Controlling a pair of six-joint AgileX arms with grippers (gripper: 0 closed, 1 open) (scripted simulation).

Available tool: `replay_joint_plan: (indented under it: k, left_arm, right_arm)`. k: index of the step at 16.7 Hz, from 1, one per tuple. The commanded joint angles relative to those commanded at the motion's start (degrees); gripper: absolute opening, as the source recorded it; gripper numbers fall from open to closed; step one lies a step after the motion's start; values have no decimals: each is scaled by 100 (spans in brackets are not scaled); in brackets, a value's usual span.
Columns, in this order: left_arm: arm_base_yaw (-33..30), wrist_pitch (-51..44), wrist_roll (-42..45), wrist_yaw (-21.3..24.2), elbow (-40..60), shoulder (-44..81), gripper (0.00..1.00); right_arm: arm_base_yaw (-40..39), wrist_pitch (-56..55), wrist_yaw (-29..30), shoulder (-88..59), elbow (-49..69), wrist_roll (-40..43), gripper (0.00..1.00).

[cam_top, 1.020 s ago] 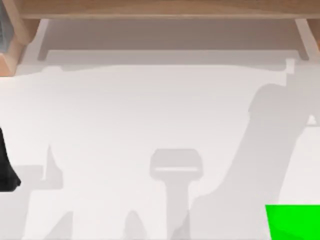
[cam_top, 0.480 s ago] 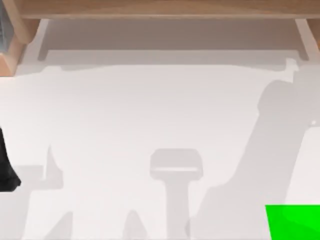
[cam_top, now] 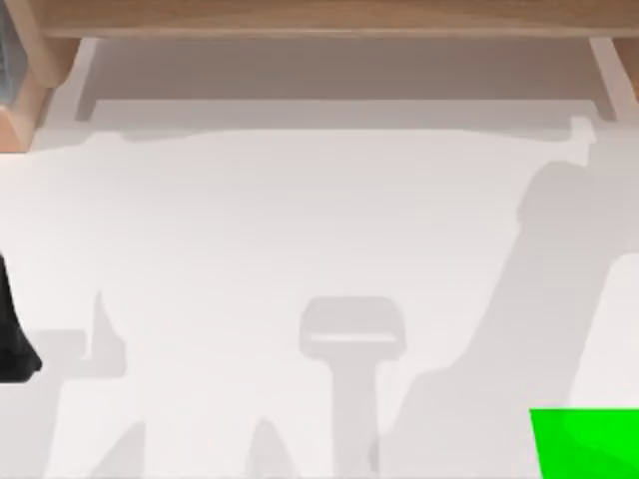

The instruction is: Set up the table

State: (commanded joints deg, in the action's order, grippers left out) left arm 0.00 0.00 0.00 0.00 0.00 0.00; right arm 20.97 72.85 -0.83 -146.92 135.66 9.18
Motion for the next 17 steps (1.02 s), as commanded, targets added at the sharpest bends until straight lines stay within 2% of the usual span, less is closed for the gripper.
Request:
replay_joint_plan:
  k: [17]
  left_arm:
    - [0, 0, 0, 0, 0, 0, 100]
  right_arm:
    - [-5, -431, 10, -166, -267, -10, 100]
